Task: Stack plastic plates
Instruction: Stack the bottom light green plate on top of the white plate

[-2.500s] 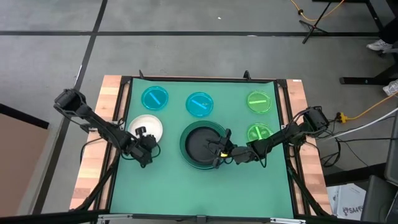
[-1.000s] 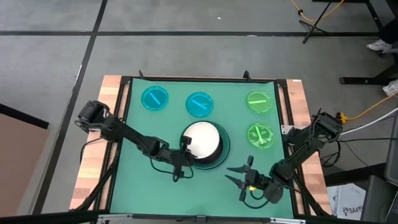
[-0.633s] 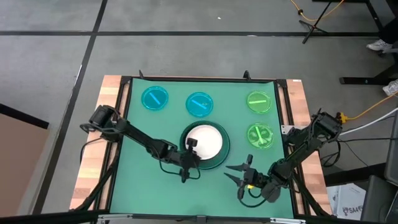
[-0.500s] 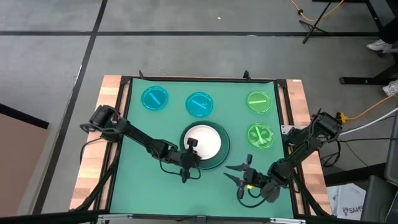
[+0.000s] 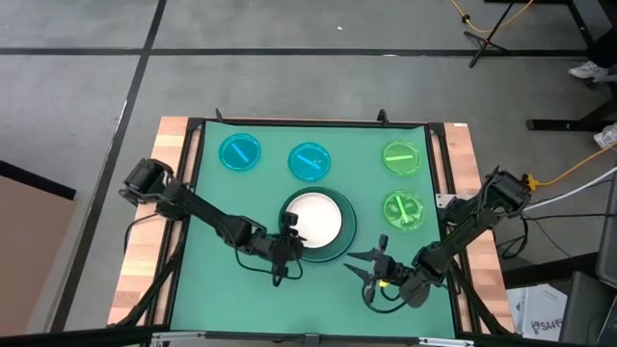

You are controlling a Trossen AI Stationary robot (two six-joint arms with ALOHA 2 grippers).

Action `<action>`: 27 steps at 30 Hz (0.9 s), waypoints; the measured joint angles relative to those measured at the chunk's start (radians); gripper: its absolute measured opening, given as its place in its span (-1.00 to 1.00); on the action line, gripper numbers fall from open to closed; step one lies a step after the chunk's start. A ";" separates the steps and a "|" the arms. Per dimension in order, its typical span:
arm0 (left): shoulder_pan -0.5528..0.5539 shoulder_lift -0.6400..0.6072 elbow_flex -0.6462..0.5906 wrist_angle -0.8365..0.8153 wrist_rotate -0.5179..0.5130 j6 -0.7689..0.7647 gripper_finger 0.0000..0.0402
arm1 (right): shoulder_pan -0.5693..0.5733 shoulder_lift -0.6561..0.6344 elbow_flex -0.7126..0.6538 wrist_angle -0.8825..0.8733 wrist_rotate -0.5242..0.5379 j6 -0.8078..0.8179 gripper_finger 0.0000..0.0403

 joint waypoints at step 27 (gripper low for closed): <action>-0.082 -0.331 -0.554 0.481 0.015 -0.209 -0.52 | -0.213 -0.003 0.000 -0.220 -0.085 -0.001 -0.37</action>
